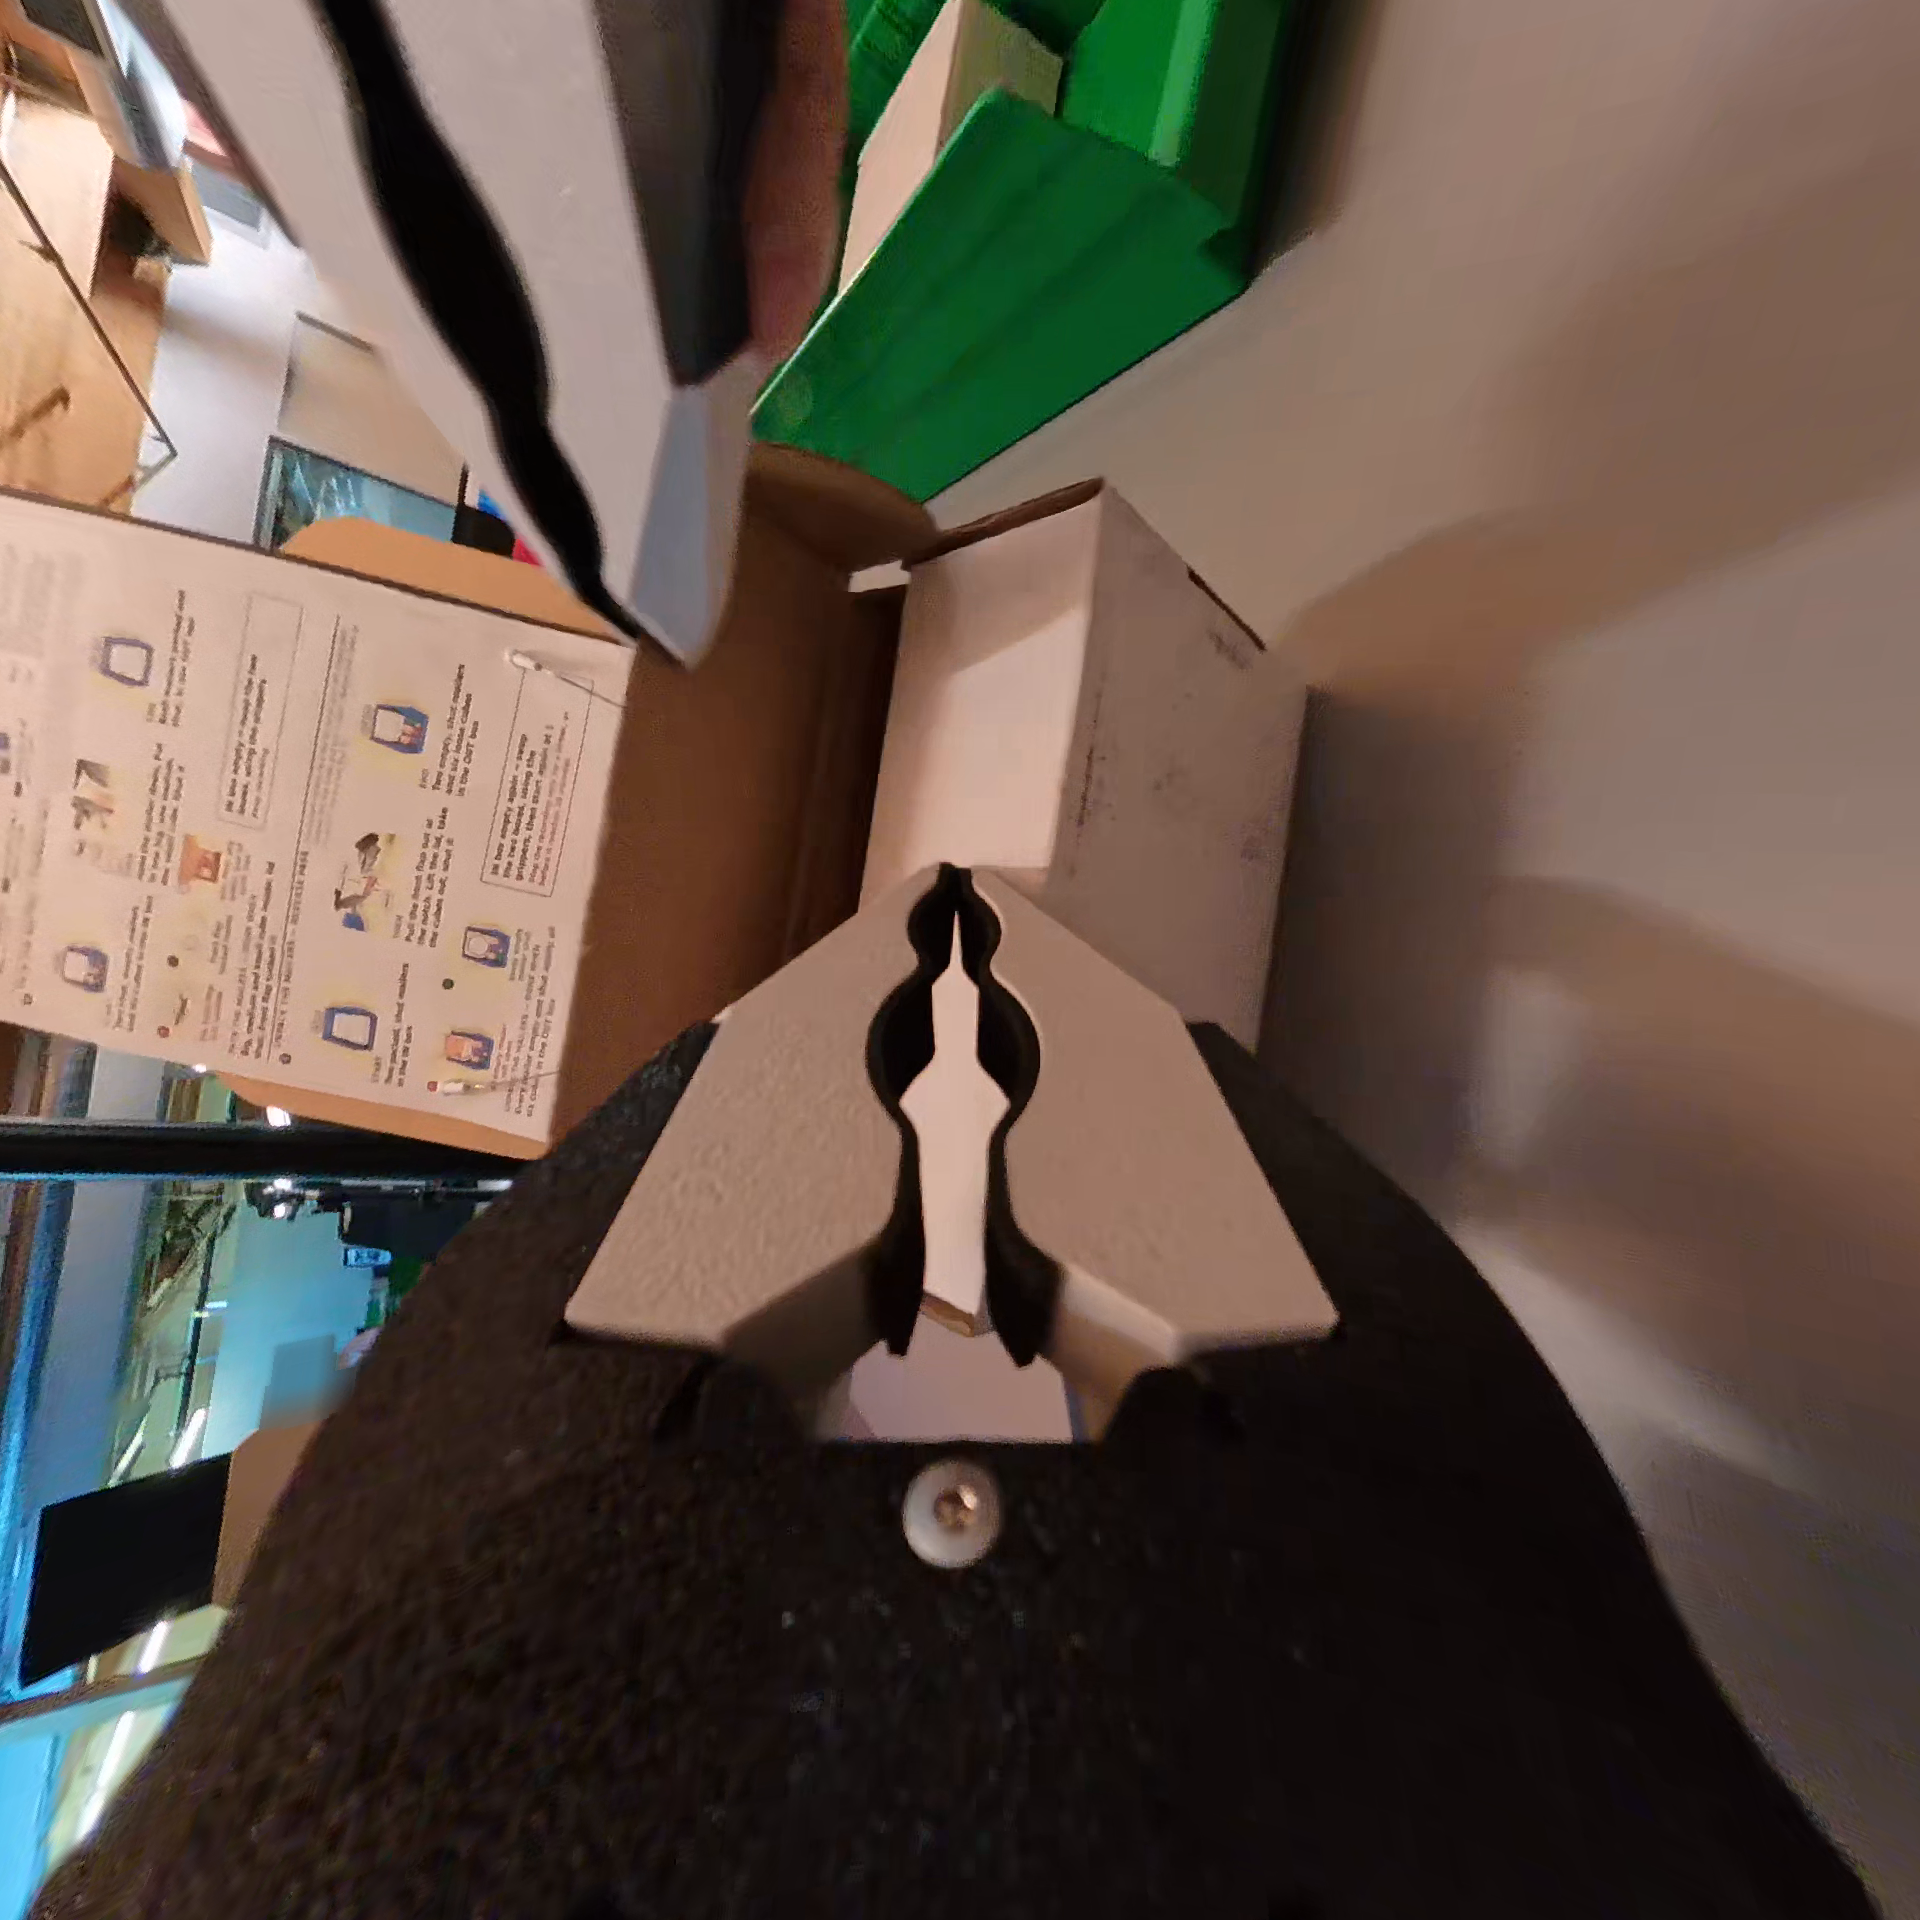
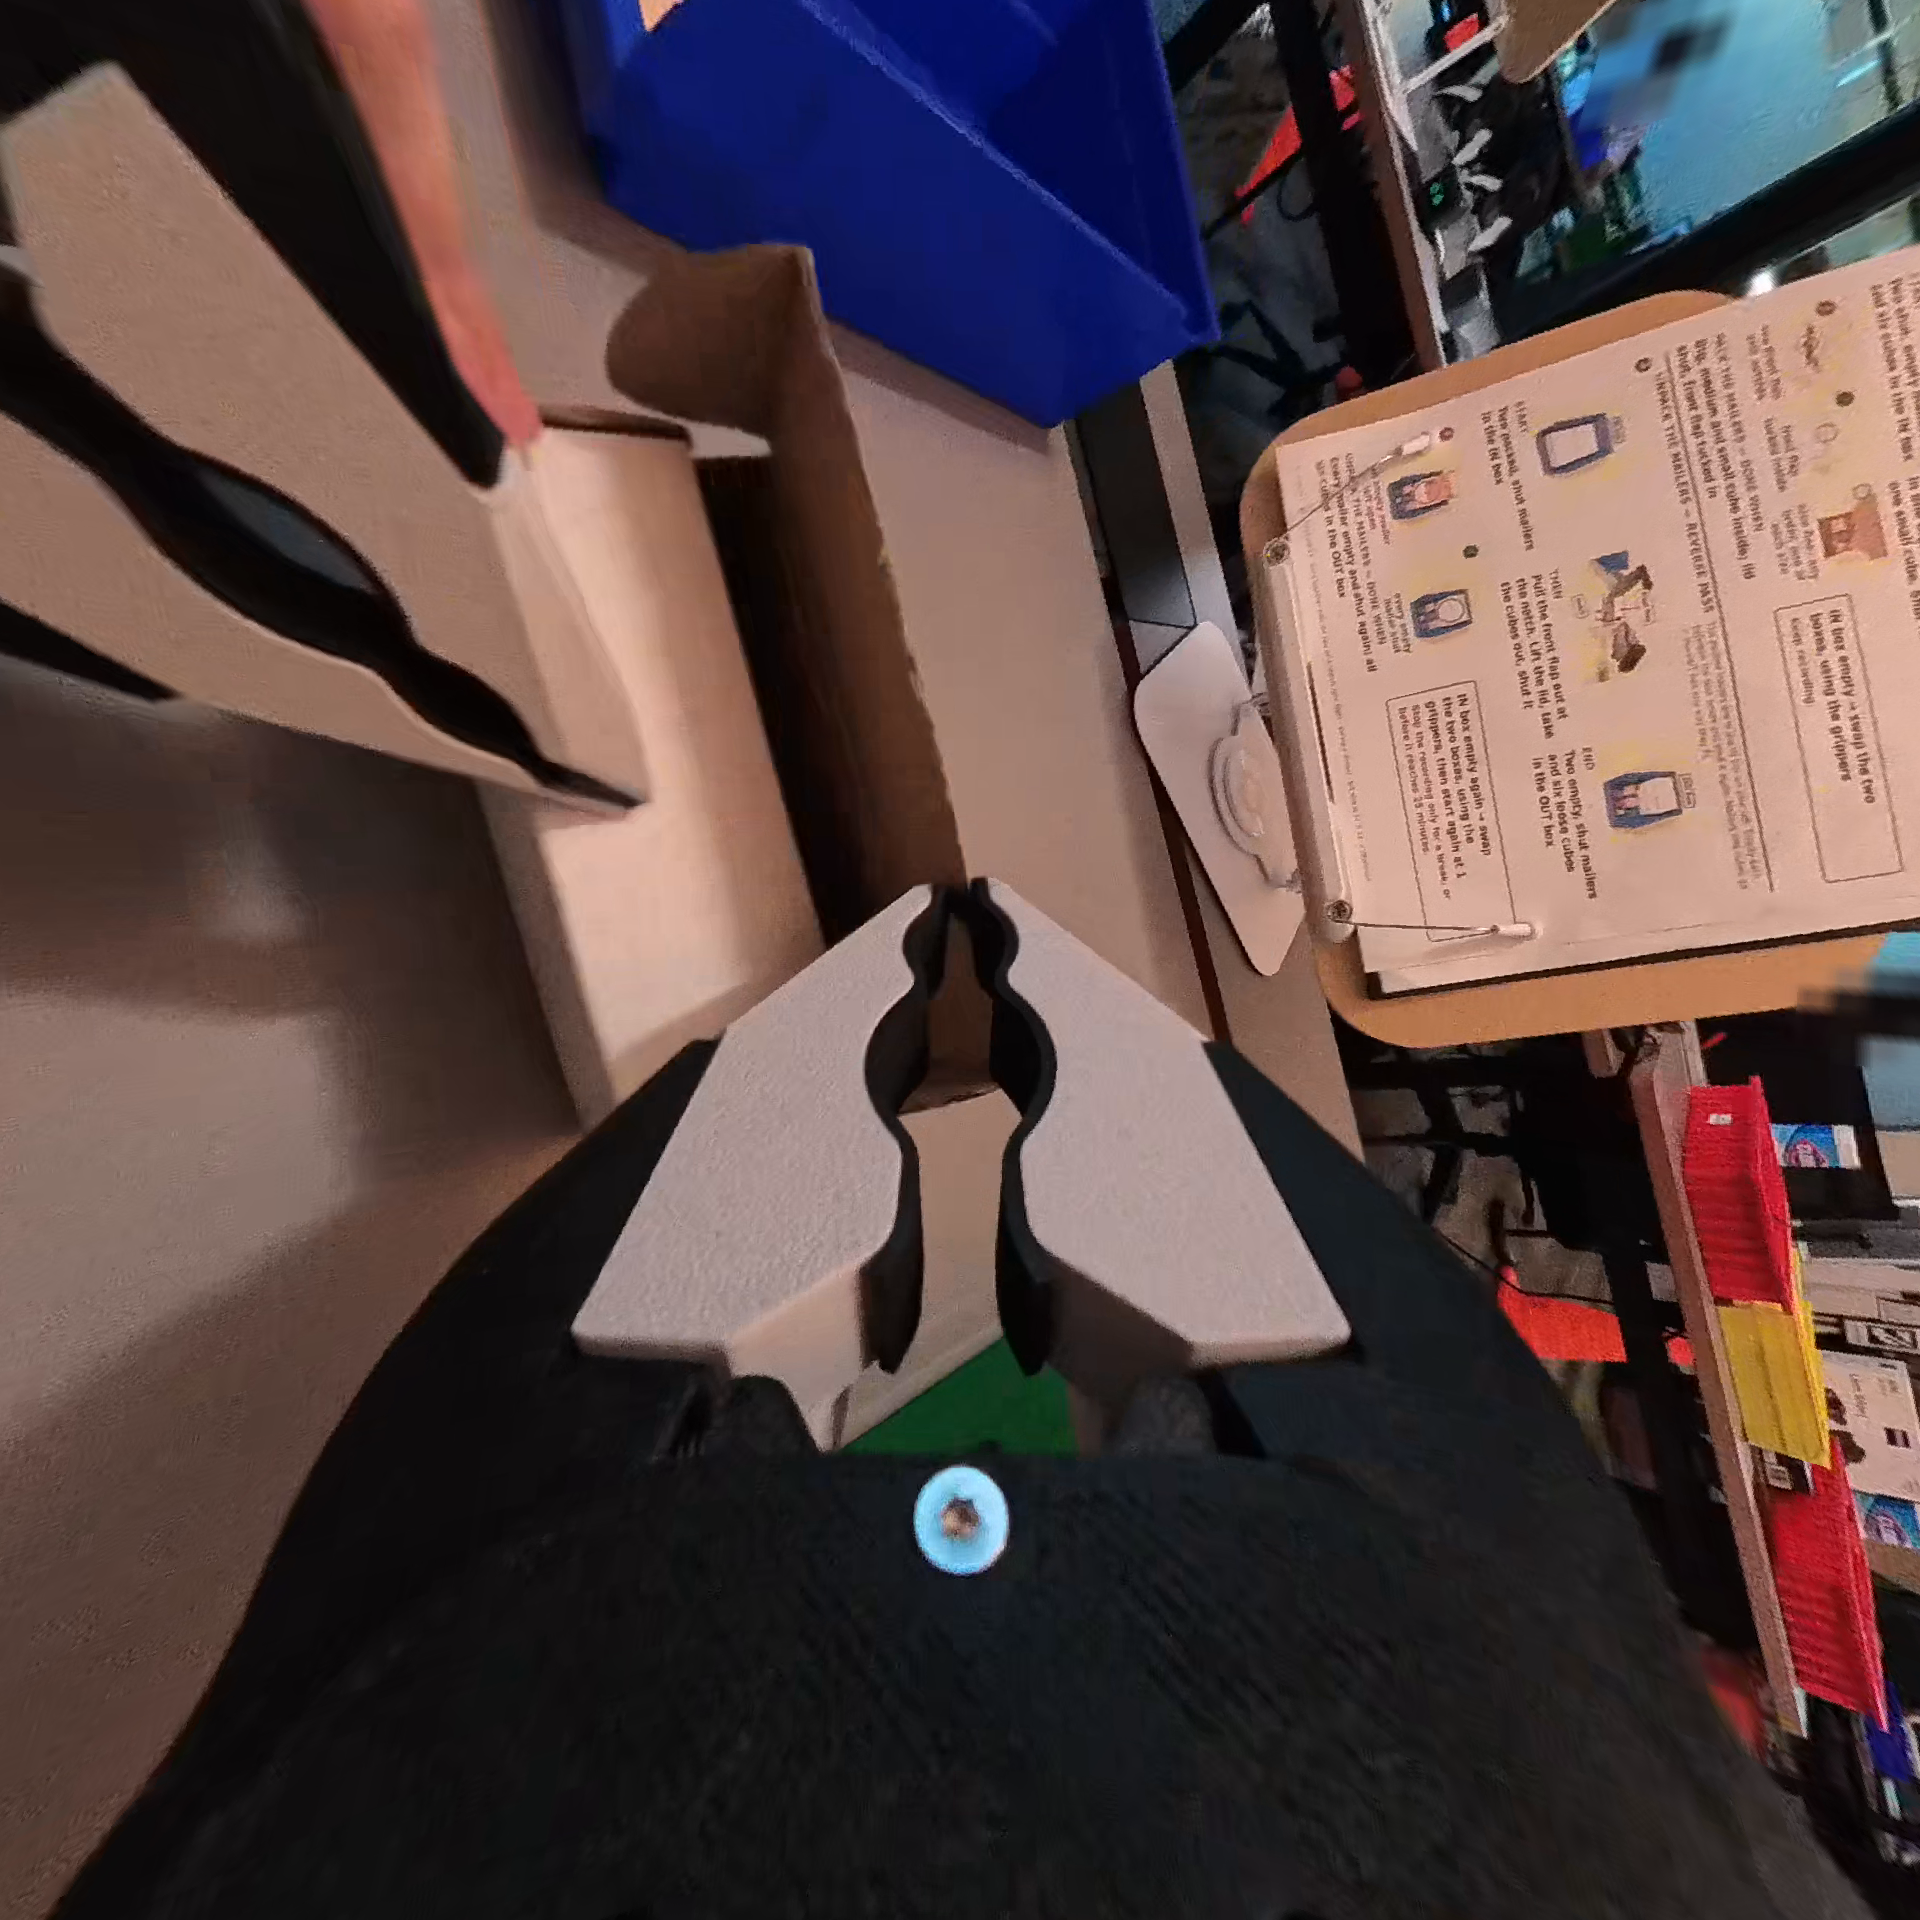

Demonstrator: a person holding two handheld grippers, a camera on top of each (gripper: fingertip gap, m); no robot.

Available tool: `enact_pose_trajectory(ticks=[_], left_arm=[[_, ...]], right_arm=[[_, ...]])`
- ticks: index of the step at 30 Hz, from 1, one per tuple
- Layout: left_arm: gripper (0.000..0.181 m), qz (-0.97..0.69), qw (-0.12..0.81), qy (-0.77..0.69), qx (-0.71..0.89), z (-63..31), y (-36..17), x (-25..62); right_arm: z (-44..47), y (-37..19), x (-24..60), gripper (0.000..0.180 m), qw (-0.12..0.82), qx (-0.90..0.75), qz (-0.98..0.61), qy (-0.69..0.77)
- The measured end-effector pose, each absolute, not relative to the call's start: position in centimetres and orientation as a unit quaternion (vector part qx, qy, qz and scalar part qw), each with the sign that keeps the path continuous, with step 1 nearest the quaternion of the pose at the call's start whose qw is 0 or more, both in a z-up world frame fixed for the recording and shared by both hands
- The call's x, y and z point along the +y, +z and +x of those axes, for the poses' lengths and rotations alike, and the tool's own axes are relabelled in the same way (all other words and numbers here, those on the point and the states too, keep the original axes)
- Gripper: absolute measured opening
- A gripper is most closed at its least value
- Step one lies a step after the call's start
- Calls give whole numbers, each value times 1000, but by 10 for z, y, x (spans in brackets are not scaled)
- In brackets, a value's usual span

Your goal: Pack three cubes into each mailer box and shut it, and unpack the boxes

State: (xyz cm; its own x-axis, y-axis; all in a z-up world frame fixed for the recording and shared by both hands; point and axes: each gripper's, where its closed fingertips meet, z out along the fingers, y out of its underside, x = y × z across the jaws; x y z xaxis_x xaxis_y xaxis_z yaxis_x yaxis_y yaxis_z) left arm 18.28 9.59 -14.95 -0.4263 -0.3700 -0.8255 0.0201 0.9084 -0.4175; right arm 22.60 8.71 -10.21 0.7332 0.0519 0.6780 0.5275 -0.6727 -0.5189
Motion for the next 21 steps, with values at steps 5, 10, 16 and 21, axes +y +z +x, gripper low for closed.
enact_pose_trajectory(ticks=[5,10,16,21], left_arm=[[0,-88,490,-180,848,157,-174,84],[0,-113,508,-229,823,156,-174,76],[0,-223,549,-251,766,180,-155,103],[0,-220,510,-231,799,176,-193,96]], right_arm=[[225,-87,87,0,377,-170,-841,-348],[214,-86,87,0,393,-183,-842,-321],[205,-83,85,0,403,-200,-839,-305],[224,-70,86,0,412,-175,-831,-331]])
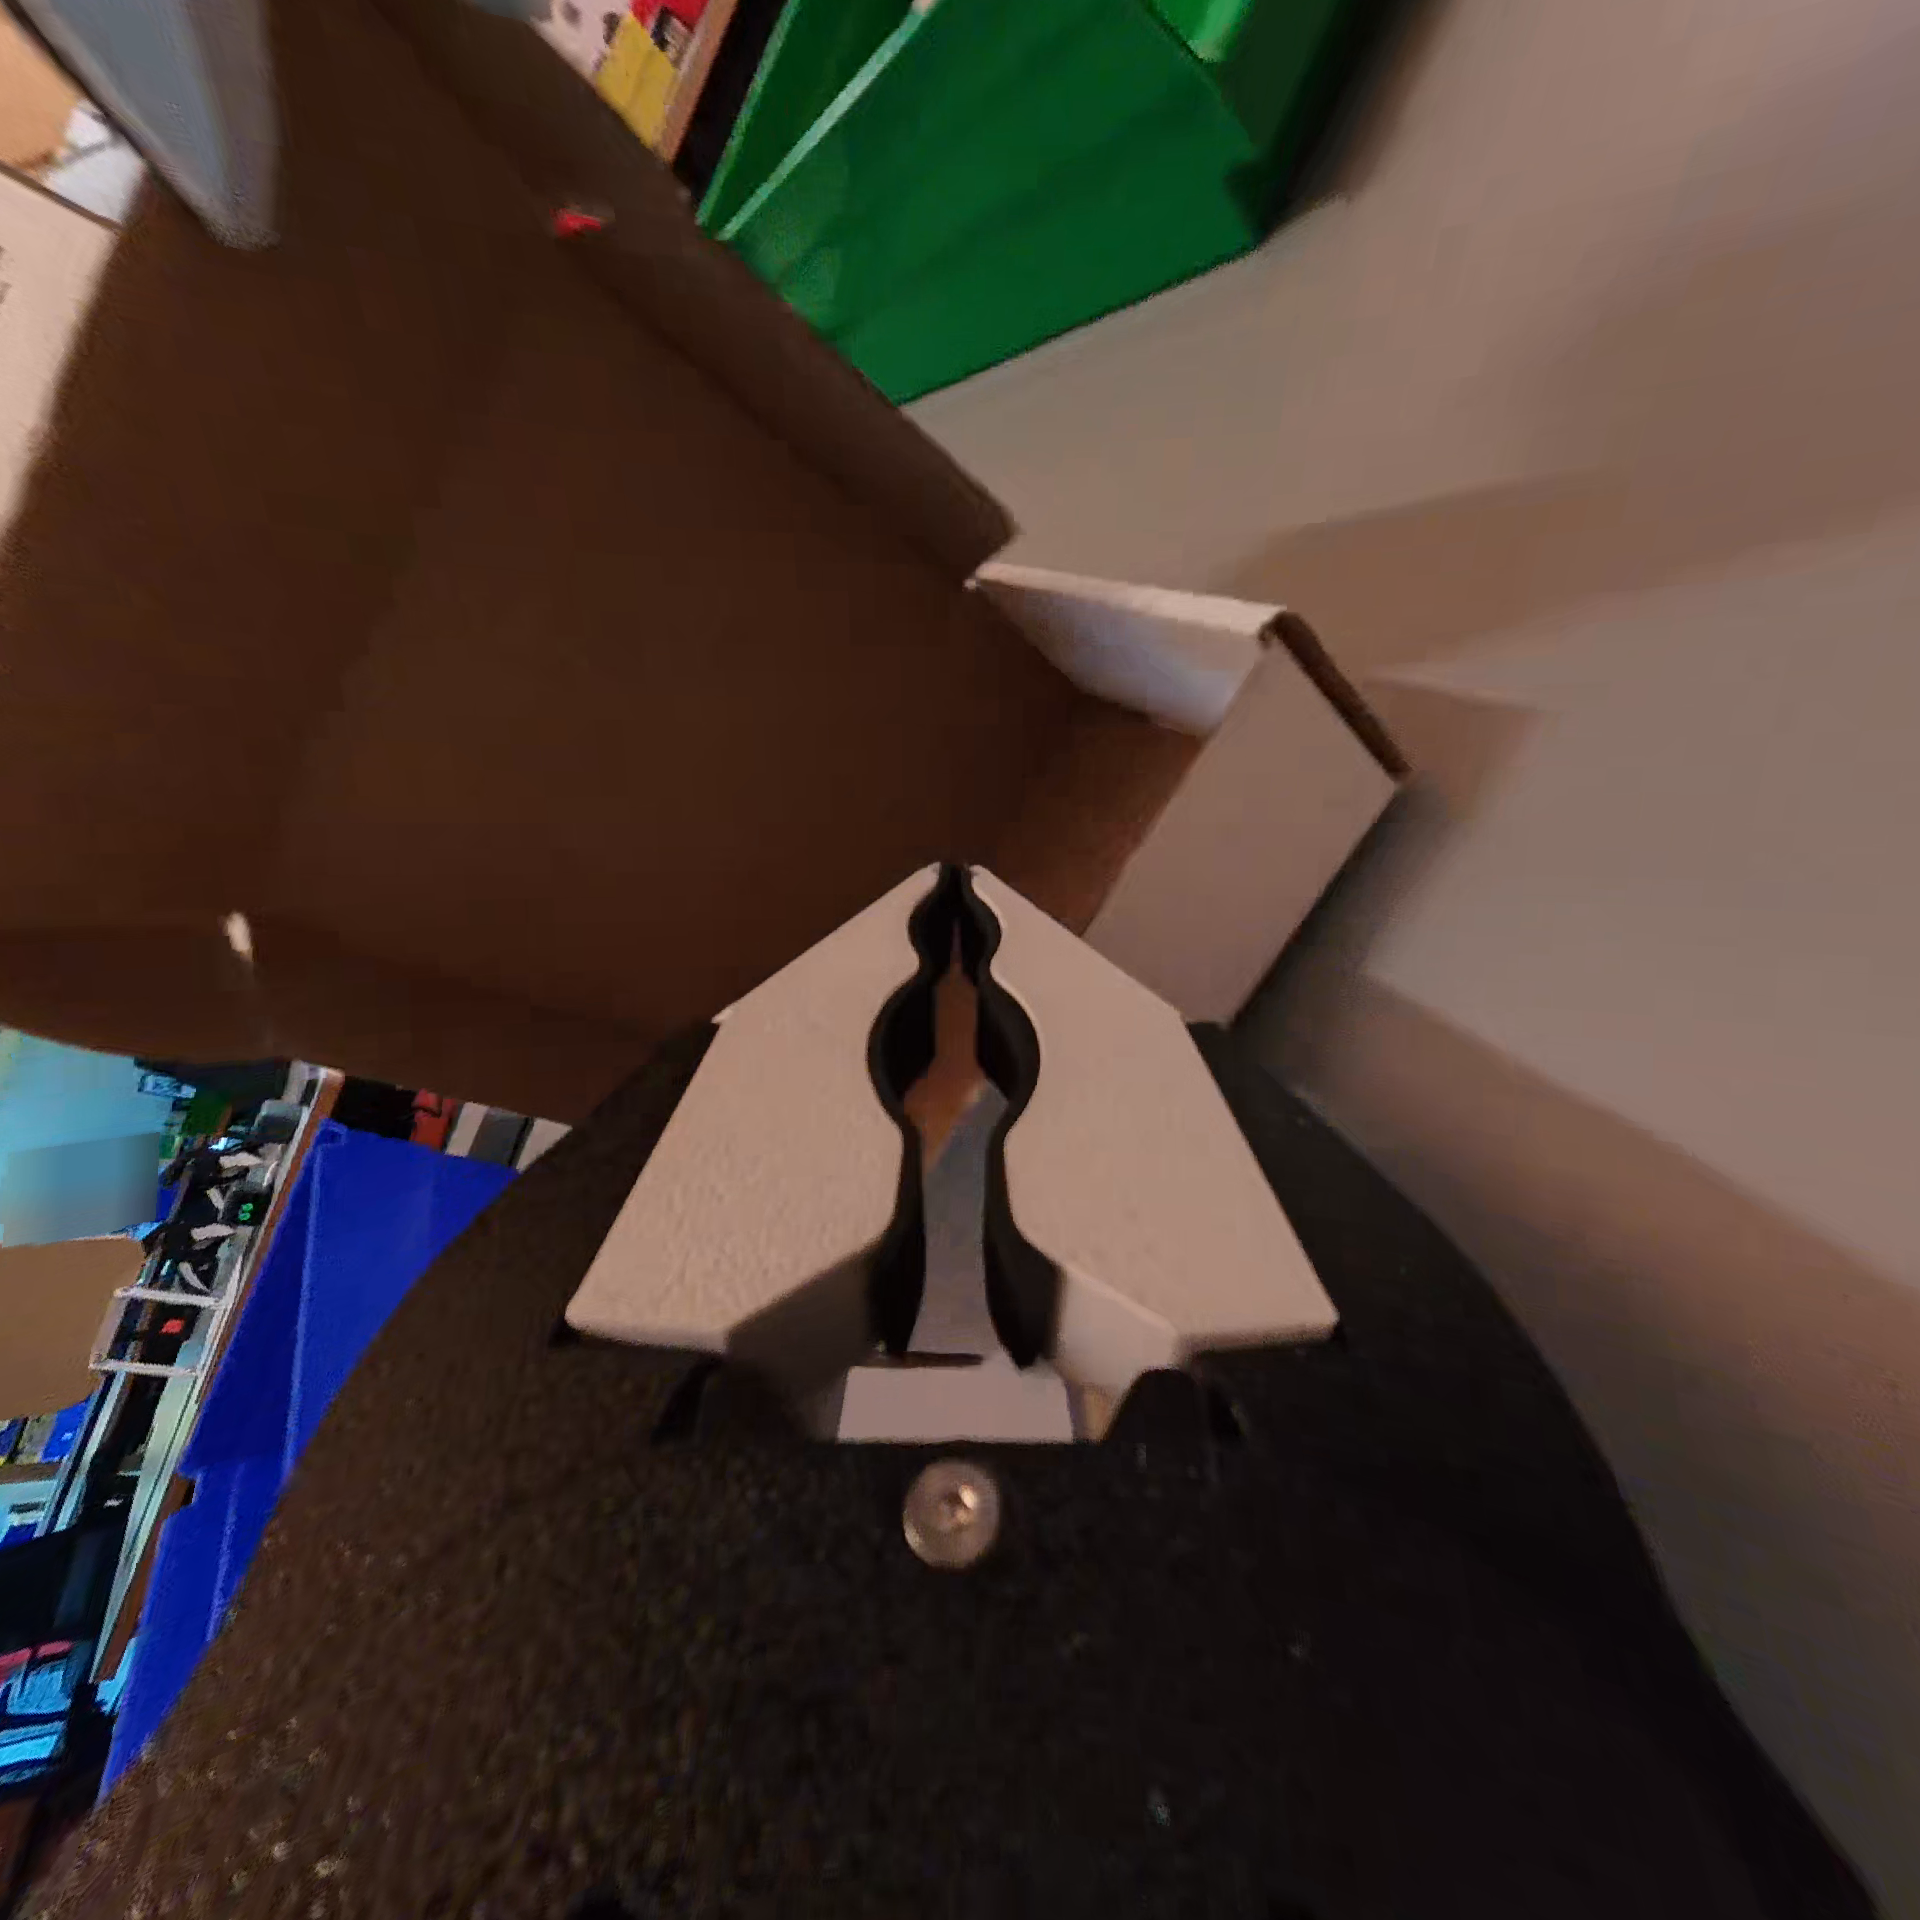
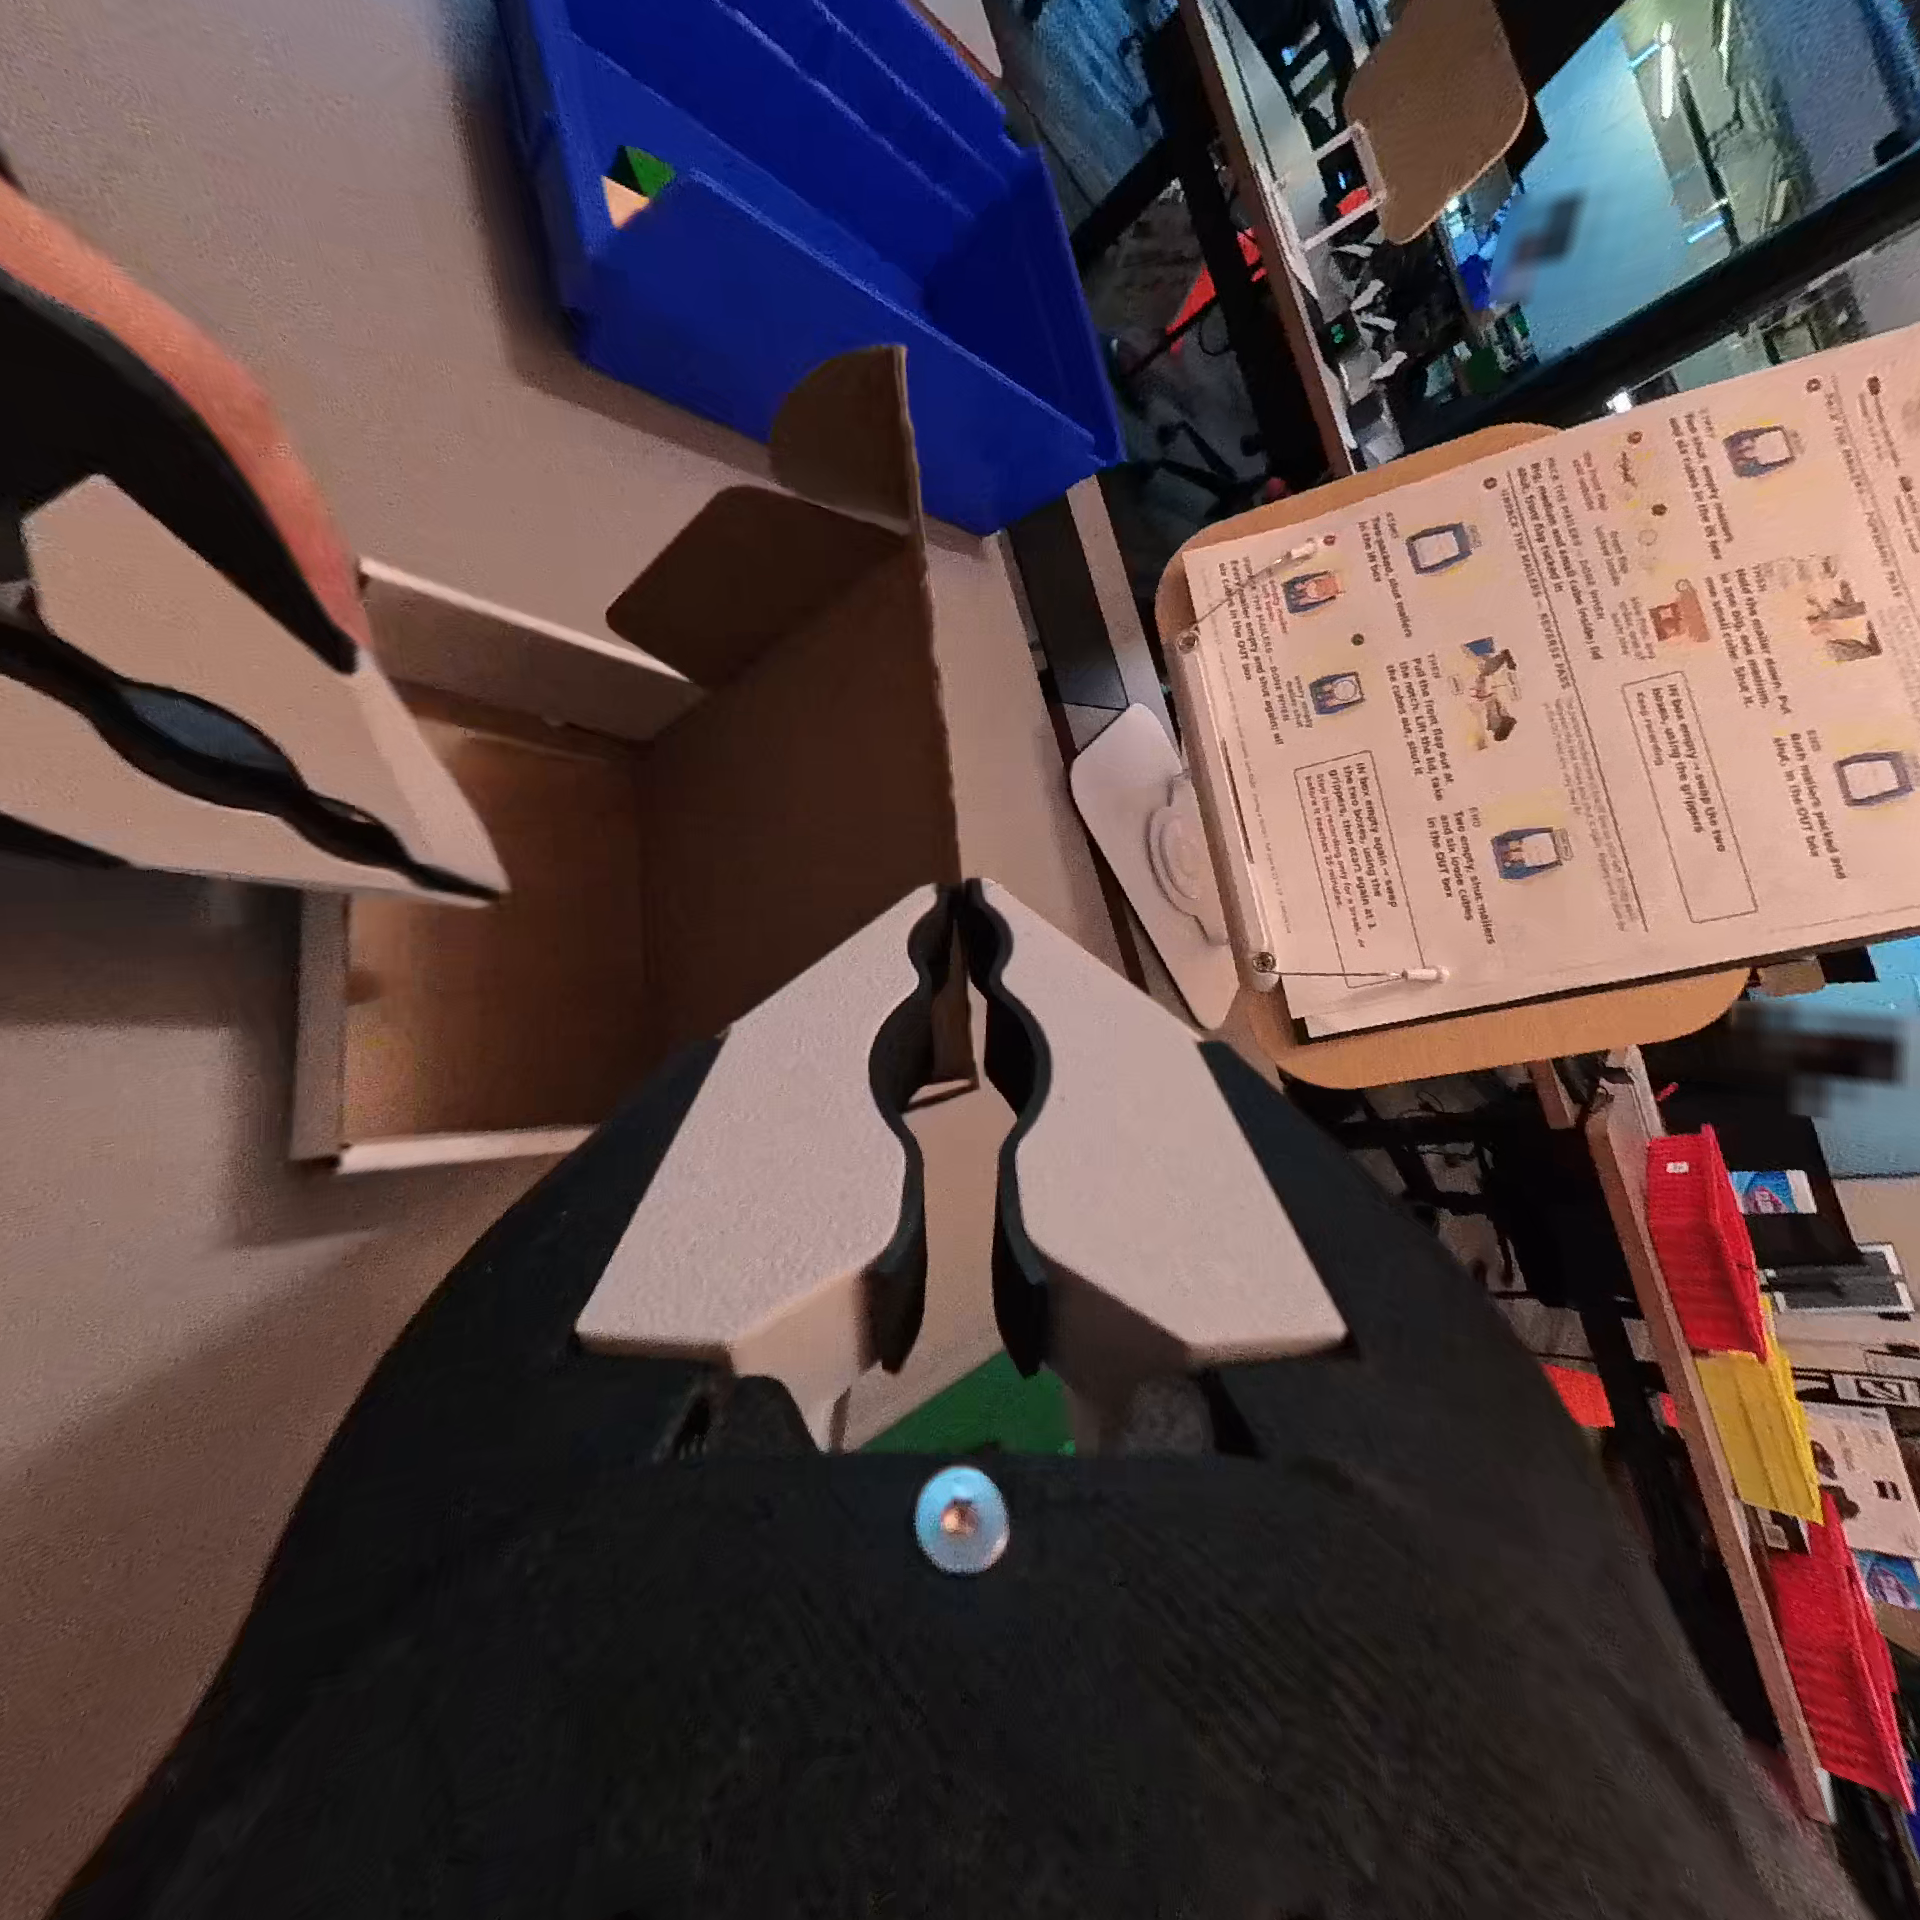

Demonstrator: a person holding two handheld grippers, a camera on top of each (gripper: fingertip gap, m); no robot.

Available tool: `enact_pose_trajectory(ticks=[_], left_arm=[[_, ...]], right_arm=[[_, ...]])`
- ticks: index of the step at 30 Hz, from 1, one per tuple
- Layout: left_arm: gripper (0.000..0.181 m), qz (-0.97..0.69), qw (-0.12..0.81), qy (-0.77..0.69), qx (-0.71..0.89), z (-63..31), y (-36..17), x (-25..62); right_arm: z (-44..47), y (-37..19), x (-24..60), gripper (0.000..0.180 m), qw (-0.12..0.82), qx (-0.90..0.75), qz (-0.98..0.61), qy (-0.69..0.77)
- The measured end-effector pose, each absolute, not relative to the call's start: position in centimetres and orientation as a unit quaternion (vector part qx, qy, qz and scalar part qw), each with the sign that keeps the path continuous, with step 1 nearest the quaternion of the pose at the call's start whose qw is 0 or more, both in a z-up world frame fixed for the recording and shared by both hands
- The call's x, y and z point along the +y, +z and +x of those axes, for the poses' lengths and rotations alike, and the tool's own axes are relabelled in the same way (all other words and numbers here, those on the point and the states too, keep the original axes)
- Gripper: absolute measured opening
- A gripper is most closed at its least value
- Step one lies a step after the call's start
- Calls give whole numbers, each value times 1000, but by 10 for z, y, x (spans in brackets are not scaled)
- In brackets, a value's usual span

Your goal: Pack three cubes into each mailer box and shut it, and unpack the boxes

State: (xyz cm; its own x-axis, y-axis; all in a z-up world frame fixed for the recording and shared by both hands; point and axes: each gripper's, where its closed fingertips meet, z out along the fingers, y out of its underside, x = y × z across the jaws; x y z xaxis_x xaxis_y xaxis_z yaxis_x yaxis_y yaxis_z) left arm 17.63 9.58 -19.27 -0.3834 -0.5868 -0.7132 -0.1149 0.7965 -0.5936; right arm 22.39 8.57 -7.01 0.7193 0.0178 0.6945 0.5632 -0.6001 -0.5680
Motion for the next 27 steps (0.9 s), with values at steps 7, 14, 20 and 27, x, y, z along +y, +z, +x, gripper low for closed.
enact_pose_trajectory(ticks=[7,14,20,27], left_arm=[[0,-252,488,-256,796,178,-203,94],[0,-269,472,-287,789,180,-201,97],[1,-338,487,-400,699,164,-117,170],[24,-467,399,-257,746,168,-106,382]], right_arm=[[273,-86,99,0,375,-155,-854,-325],[314,-115,117,0,366,-135,-878,-276],[310,-98,129,0,402,-150,-860,-276],[314,-94,136,1,432,-157,-848,-264]])
